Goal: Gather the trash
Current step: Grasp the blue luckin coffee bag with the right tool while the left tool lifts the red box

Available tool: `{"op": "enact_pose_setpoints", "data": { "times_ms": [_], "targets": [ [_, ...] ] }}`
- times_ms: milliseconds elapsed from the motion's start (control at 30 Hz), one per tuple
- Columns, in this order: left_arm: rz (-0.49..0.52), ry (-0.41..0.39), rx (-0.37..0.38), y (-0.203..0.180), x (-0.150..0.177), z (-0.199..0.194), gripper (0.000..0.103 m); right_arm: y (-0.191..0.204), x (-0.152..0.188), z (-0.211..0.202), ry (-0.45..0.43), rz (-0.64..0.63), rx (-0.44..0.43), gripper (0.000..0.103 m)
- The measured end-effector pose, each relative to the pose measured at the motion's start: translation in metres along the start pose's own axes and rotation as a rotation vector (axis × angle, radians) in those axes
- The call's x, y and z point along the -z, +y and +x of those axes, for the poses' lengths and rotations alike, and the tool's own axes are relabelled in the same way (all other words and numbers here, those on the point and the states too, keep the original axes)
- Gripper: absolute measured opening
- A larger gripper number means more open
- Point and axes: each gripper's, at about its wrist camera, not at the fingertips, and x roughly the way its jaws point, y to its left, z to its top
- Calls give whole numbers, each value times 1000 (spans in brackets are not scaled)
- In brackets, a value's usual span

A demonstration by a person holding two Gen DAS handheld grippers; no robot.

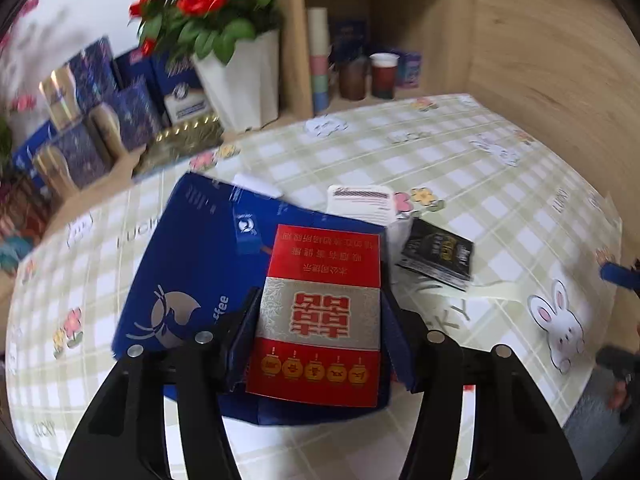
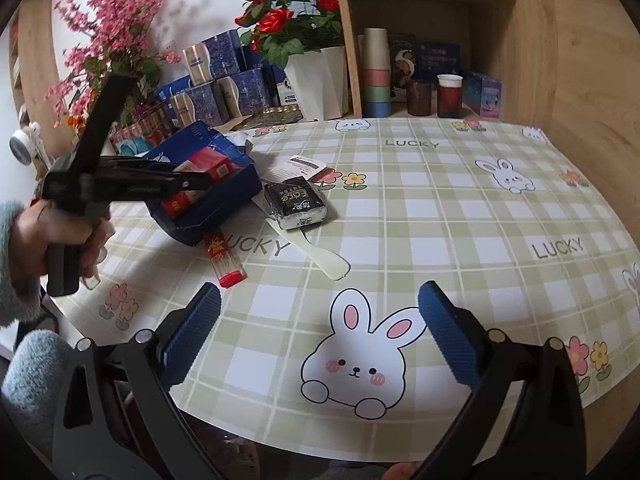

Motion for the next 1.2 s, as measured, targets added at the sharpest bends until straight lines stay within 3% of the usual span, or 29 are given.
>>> {"op": "enact_pose_setpoints", "data": {
  "times_ms": [167, 267, 367, 467, 567, 700, 1033, 1200],
  "targets": [
    [-74, -68, 38, 9, 16, -48, 56, 20, -6, -1, 24, -78, 20, 97],
    [-171, -102, 43, 29, 48, -87, 56, 43, -9, 6, 47, -161, 25, 97],
    [-247, -102, -4, 52, 83, -114, 56, 74, -13, 19, 69, -261, 7, 97],
    [-264, -116, -102, 68, 113, -144, 56, 113, -20, 33, 60, -375, -11, 97],
    [-316, -134, -135, 87, 136, -168, 56, 150, -32, 55, 80, -427, -67, 97],
    [-414, -161, -136, 112, 161, -184, 56, 202, -44, 101, 79, -603, 80, 97],
    [-481, -179, -56, 114, 185, -178, 56, 253, -62, 183, 99, -649, 314, 95],
    [-502, -181, -32, 113, 191, -174, 56, 259, -59, 203, 118, -711, 391, 81]
  ]
}}
